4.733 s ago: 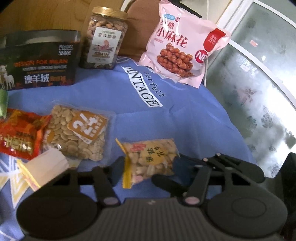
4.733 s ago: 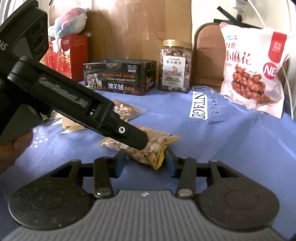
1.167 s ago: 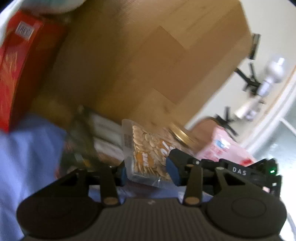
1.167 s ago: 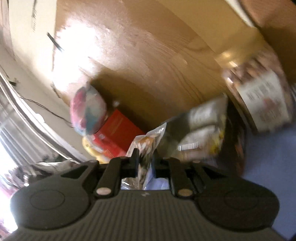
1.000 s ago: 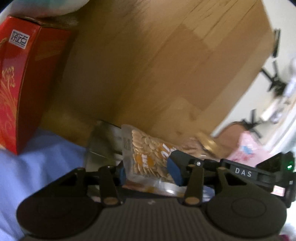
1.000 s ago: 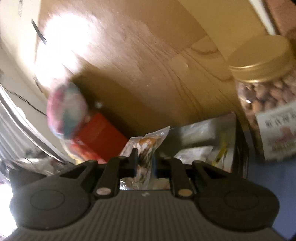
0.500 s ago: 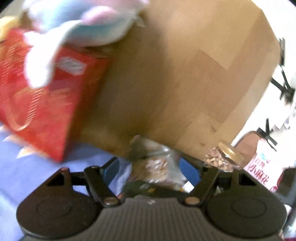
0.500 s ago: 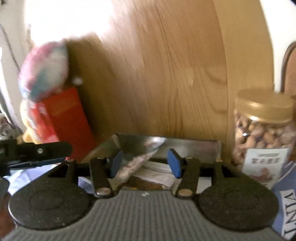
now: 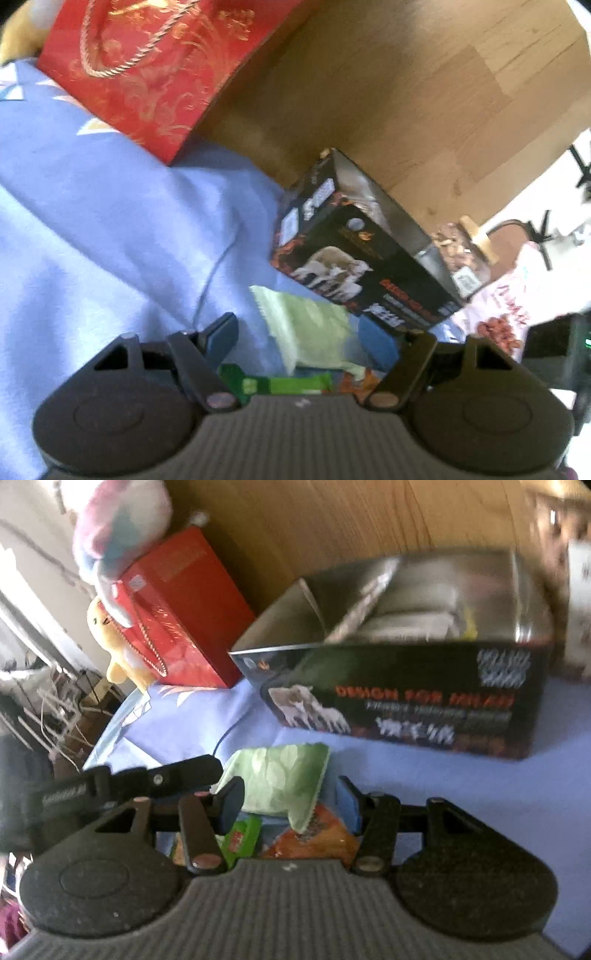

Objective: Organize snacks
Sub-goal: 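Grasp the light green packet with the left gripper, then carry the light green packet into the black tin box and release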

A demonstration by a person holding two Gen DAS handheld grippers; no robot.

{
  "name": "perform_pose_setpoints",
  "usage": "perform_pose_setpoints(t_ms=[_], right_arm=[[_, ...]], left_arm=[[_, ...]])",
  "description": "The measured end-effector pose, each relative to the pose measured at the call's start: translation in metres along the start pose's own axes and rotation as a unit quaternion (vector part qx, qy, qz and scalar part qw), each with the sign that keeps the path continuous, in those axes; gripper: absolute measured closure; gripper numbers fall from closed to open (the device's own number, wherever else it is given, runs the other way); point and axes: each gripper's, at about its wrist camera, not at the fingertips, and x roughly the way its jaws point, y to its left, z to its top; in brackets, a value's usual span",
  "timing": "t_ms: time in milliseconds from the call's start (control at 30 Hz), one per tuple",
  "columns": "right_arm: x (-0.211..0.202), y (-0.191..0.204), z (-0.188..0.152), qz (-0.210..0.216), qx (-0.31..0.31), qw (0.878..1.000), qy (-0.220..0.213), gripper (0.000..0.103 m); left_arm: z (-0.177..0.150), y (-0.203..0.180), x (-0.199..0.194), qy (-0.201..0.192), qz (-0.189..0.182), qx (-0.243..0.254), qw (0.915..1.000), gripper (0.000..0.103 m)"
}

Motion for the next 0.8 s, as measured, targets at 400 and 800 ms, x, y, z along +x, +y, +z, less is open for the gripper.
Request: perform_pose_setpoints(t_ms=[400,800], right_arm=[[-0.018,0.035,-0.002,-0.007,-0.023,0.998,-0.055,0.071],[-0.062,0.076,-0.076,-0.006,-0.047,0.995,-0.084,0.072]], left_arm=[[0.000,-0.005,-0.017,-0.026,-0.069,0.002,0.9973,0.068],[-0.057,-0.015,-0.081,-0.014,-0.073,0.041,0.9964,0.066]])
